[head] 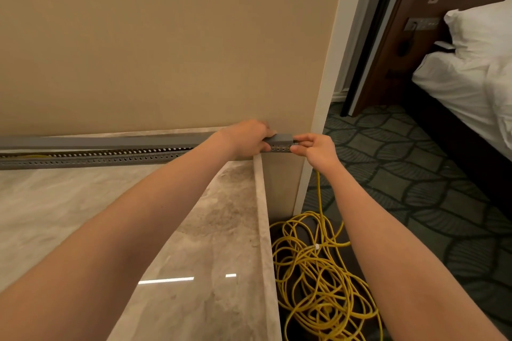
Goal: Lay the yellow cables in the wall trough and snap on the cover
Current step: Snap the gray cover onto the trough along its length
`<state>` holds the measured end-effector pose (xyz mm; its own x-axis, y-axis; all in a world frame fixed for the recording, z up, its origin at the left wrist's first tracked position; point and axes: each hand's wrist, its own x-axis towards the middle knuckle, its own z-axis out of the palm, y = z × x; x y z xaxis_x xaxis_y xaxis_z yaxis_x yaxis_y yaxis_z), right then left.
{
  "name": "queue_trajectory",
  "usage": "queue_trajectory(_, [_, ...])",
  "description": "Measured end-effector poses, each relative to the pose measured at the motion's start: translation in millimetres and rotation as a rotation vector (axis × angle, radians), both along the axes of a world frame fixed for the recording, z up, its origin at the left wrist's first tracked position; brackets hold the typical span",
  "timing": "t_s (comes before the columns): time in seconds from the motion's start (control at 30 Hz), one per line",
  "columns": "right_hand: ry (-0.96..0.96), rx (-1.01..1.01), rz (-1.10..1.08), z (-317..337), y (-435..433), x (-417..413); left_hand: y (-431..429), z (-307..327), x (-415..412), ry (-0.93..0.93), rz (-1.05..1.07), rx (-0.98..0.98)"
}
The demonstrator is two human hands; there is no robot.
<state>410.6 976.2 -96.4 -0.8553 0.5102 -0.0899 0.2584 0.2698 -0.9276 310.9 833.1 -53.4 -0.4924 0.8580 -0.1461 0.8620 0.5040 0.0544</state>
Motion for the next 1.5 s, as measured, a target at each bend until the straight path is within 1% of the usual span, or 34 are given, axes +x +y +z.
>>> queue_trajectory(0.23, [0.004, 0.002, 0.022, -1.2, -4.7, 0.9, 13.4, 1.4, 8.5, 0.016, -0.021, 0.008])
queue_trajectory(0.43, [-0.021, 0.017, 0.030, -1.1, -2.9, 0.3, 9.7, 6.3, 8.7, 0.071, -0.040, -0.068])
queue_trajectory(0.6, [-0.033, 0.022, 0.021, 0.0, -2.6, -0.5, 10.6, 15.6, 10.3, 0.099, -0.054, -0.178])
queue_trajectory(0.73, [-0.021, 0.008, 0.020, 2.2, -2.6, 0.8, 6.3, 20.7, 7.0, 0.120, -0.016, -0.273])
queue_trajectory(0.83, [-0.017, -0.003, 0.029, 2.3, -2.2, 1.4, 7.0, 20.3, 10.9, 0.152, -0.007, -0.300])
queue_trajectory(1.27, [-0.043, -0.059, 0.080, 4.0, 1.4, 3.9, 22.0, 14.1, 24.1, 0.247, -0.009, -0.306])
queue_trajectory(1.37, [-0.050, -0.048, 0.082, 3.6, 2.2, 3.5, 21.3, 12.3, 22.7, 0.226, 0.008, -0.279])
queue_trajectory(1.5, [-0.029, -0.090, 0.088, -2.5, -5.4, 8.9, 12.6, 5.9, 15.4, 0.133, 0.032, -0.150])
